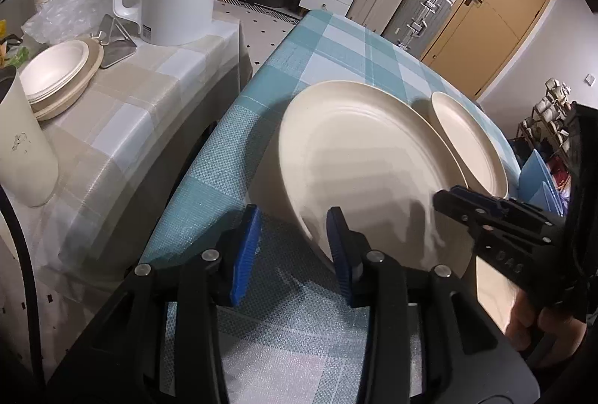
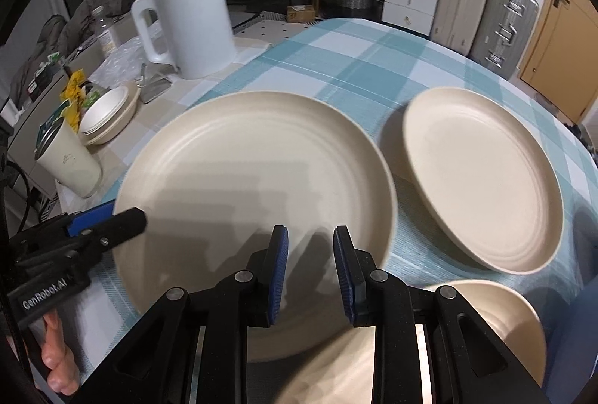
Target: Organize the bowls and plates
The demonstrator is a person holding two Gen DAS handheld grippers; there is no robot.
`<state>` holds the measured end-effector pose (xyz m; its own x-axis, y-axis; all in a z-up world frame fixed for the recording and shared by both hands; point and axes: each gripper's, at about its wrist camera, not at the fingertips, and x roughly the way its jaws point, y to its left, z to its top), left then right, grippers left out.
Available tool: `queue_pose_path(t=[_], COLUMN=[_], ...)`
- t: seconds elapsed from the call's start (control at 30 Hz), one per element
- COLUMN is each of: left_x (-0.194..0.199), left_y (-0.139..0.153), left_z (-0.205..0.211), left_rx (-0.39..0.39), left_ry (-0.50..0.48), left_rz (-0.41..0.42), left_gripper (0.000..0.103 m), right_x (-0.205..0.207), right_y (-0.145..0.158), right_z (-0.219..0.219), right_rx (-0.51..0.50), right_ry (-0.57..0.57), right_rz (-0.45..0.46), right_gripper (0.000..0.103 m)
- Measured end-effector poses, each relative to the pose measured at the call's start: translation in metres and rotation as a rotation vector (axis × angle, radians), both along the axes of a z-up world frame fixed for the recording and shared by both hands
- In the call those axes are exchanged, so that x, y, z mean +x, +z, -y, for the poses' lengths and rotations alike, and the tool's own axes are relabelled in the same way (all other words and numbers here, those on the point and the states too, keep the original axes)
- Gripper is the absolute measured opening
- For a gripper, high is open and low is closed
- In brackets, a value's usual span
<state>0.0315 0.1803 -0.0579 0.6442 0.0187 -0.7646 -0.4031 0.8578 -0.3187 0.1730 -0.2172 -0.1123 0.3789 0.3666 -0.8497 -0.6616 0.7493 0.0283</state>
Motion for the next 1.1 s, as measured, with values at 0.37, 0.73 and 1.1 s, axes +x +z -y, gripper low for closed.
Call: queue_pose_path(t=[0.37, 0.73, 1.1], left_x=[-0.002, -0.005, 0.001], left_y=[0.001, 0.002, -0.002], left_z=[-0.006, -0.014, 0.0], left_rx=[0.018, 0.002, -0.002], left_ry=[0.045, 0.082, 0.014], left_rz=[-0.013, 0.006, 0.025], left_gripper=[0.054, 0.069, 0.05], right_x=[0.012, 0.012, -0.003], right_y=[0.014, -0.008, -0.005], right_z=[0.025, 0.01, 0.0], right_rx=[0.016, -0.014, -0.022], right_ry=[-0.071, -0.033, 0.037], right_rz=[0.023, 0.0, 0.028], right_gripper=[0.043, 0.043, 0.025])
